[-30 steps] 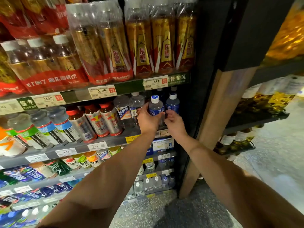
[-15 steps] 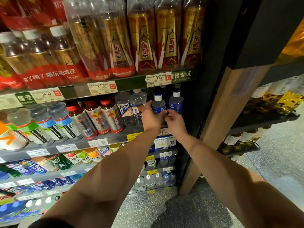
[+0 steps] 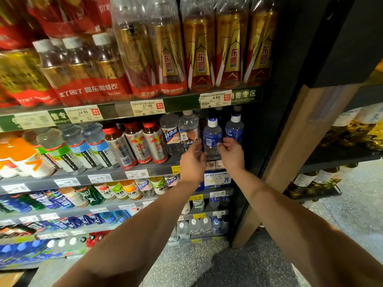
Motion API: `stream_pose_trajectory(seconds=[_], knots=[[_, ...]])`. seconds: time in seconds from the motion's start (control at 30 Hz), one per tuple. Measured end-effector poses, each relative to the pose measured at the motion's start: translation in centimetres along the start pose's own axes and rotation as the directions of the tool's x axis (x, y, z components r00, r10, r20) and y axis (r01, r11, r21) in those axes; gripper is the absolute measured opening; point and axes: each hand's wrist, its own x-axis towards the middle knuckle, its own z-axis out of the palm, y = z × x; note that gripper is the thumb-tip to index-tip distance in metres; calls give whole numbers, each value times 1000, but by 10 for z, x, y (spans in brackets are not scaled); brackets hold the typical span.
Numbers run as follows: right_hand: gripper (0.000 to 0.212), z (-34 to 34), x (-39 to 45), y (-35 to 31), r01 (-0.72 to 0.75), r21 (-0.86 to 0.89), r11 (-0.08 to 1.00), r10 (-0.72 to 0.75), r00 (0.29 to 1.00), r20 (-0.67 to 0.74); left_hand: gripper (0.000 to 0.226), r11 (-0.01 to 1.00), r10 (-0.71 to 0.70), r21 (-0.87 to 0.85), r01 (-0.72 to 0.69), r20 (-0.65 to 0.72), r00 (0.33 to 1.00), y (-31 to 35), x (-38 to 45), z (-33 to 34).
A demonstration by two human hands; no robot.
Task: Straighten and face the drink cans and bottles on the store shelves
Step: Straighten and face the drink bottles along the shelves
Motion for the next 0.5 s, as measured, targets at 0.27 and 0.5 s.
stream_pose_trajectory(seconds=[0.27, 0.5], knots=[[7, 32, -56, -3, 128, 39, 991, -121, 982, -145, 30, 999, -52, 4, 52, -6, 999, -54, -48, -61], [12, 91, -121, -6, 106, 12, 994, -107, 990, 97, 34, 994, -108, 6, 108, -12, 994, -101, -81, -125]])
